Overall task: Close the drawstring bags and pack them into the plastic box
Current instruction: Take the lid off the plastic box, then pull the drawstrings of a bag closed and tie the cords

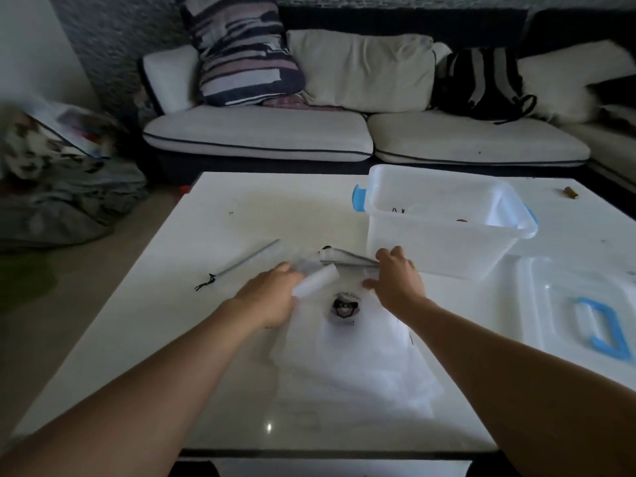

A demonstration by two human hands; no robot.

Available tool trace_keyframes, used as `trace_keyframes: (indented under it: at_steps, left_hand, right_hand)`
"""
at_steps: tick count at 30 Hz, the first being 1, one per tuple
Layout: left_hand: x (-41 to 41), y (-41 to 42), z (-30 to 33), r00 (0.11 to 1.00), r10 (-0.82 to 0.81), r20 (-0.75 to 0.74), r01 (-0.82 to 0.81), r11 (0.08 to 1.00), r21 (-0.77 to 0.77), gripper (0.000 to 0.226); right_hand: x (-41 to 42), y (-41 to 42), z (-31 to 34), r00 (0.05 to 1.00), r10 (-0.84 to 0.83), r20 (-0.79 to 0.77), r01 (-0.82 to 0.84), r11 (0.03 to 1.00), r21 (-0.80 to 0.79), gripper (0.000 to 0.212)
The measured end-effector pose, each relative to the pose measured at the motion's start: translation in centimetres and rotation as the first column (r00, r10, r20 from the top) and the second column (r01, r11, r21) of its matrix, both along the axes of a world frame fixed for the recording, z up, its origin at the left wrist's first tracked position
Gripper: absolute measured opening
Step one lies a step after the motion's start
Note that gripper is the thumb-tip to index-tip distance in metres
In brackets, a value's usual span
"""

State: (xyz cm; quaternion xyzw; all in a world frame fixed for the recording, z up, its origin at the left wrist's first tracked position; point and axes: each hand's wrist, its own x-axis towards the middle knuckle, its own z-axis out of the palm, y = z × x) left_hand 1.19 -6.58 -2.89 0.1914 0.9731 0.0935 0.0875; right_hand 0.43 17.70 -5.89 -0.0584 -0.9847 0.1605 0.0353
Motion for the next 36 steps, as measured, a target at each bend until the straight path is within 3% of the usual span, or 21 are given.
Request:
trace_keyframes:
  at_steps: [1, 5, 8, 10, 11, 12, 13, 14, 15, 16, 17, 20, 22, 24, 27, 28, 29, 31, 32, 34, 36]
  left_hand:
    - [0.1, -0.2, 0.3, 0.999, 0.023, -0.045, -0.023, 1.000, 0.017, 0.005]
    - [-0.1, -0.5, 3.1, 0.925, 0.208, -0.317, -0.193, 0.978, 0.081, 0.010]
    - [-0.7, -1.2, 6.7, 0.747, 0.494, -0.444, -0.249, 0.828, 0.502, 0.030]
    - [-0.8, -1.0, 8.9, 0.740, 0.635, -0.224, -0.231, 0.552, 0.801, 0.039]
    - [-0.7, -0.7, 10.0, 0.790, 0.613, -0.003, -0.247, 0.324, 0.913, 0.039]
    - [-0.5, -0.3, 10.9, 0.849, 0.477, 0.227, -0.283, 0.048, 0.958, 0.037]
    - [-0.4, -0.1, 11.6, 0.877, 0.272, 0.397, -0.353, -0.198, 0.915, 0.033]
    - [0.0, 0.1, 12.3, 0.879, 0.061, 0.473, -0.424, -0.358, 0.832, 0.030]
    - [0.3, 0.3, 12.8, 0.868, -0.110, 0.485, -0.480, -0.443, 0.757, 0.030]
    - [0.7, 0.5, 13.0, 0.852, -0.213, 0.479, -0.518, -0.483, 0.706, 0.032]
    - [1.0, 0.9, 13.1, 0.839, -0.275, 0.470, -0.542, -0.500, 0.675, 0.033]
    - [2.2, 2.2, 12.5, 0.820, -0.319, 0.476, -0.573, -0.475, 0.668, 0.038]
    - [2.9, 2.9, 12.4, 0.833, -0.270, 0.484, -0.554, -0.424, 0.716, 0.052]
    - [2.9, 3.3, 12.6, 0.838, -0.243, 0.488, -0.545, -0.336, 0.768, 0.063]
    - [2.5, 4.0, 12.7, 0.819, -0.115, 0.562, -0.573, -0.122, 0.810, 0.034]
    - [2.2, 4.3, 12.4, 0.802, 0.026, 0.597, -0.597, -0.019, 0.802, 0.033]
    - [1.7, 4.3, 11.8, 0.781, 0.213, 0.587, -0.613, 0.080, 0.786, 0.049]
    - [1.6, 4.6, 11.6, 0.774, 0.539, 0.331, -0.515, 0.234, 0.825, 0.086]
    - [1.7, 4.9, 12.0, 0.808, 0.561, 0.183, -0.407, 0.305, 0.861, 0.090]
    - [1.7, 5.7, 12.9, 0.958, 0.285, 0.027, -0.151, 0.425, 0.892, 0.083]
    - [2.3, 7.0, 13.6, 0.992, -0.094, 0.089, -0.028, 0.516, 0.856, 0.062]
  right_hand:
    - [-0.2, -0.2, 0.0, 1.000, -0.011, -0.014, 0.011, 1.000, 0.008, 0.038]
    - [-0.8, -1.1, 1.5, 0.998, 0.014, 0.053, -0.019, 0.995, 0.100, 0.033]
    - [-0.9, -2.6, 4.2, 0.994, 0.049, 0.097, -0.064, 0.986, 0.152, 0.037]
    - [-0.8, -3.4, 6.6, 0.993, 0.118, 0.029, -0.120, 0.989, 0.083, 0.048]
    - [-0.6, -3.7, 8.1, 0.989, 0.145, -0.031, -0.146, 0.989, -0.016, 0.054]
    - [-0.5, -3.8, 9.6, 0.985, 0.152, -0.083, -0.167, 0.962, -0.218, 0.060]
    - [-0.2, -3.8, 11.0, 0.987, 0.141, -0.080, -0.162, 0.847, -0.506, 0.066]
    - [0.2, -3.5, 12.1, 0.988, 0.154, -0.024, -0.114, 0.612, -0.783, 0.073]
    - [0.6, -3.2, 12.8, 0.980, 0.195, 0.048, -0.024, 0.351, -0.936, 0.080]
    - [1.0, -2.7, 13.0, 0.963, 0.245, 0.111, 0.068, 0.179, -0.981, 0.088]
    - [1.6, -2.1, 13.2, 0.942, 0.298, 0.156, 0.135, 0.091, -0.987, 0.093]
    - [2.9, -1.0, 13.0, 0.855, 0.488, 0.173, 0.207, -0.016, -0.978, 0.089]
    - [3.7, -0.4, 13.3, 0.848, 0.519, 0.108, 0.148, -0.037, -0.988, 0.080]
    - [3.9, 0.1, 13.8, 0.893, 0.446, 0.062, 0.101, -0.065, -0.993, 0.057]
    - [3.7, 1.2, 14.3, 0.973, 0.228, -0.028, 0.008, -0.156, -0.988, 0.045]
    - [3.5, 1.7, 14.5, 0.990, 0.124, -0.067, -0.052, -0.122, -0.991, 0.044]
    - [3.5, 2.2, 14.9, 0.992, 0.033, -0.123, -0.123, -0.006, -0.992, 0.045]
    - [3.5, 3.1, 15.9, 0.967, 0.012, -0.256, -0.246, 0.334, -0.910, 0.054]
    - [3.6, 3.2, 16.4, 0.951, 0.086, -0.298, -0.303, 0.464, -0.832, 0.059]
    - [4.1, 2.7, 17.4, 0.912, 0.283, -0.299, -0.409, 0.559, -0.721, 0.071]
    - [4.5, 1.4, 18.0, 0.869, 0.398, -0.295, -0.483, 0.547, -0.684, 0.080]
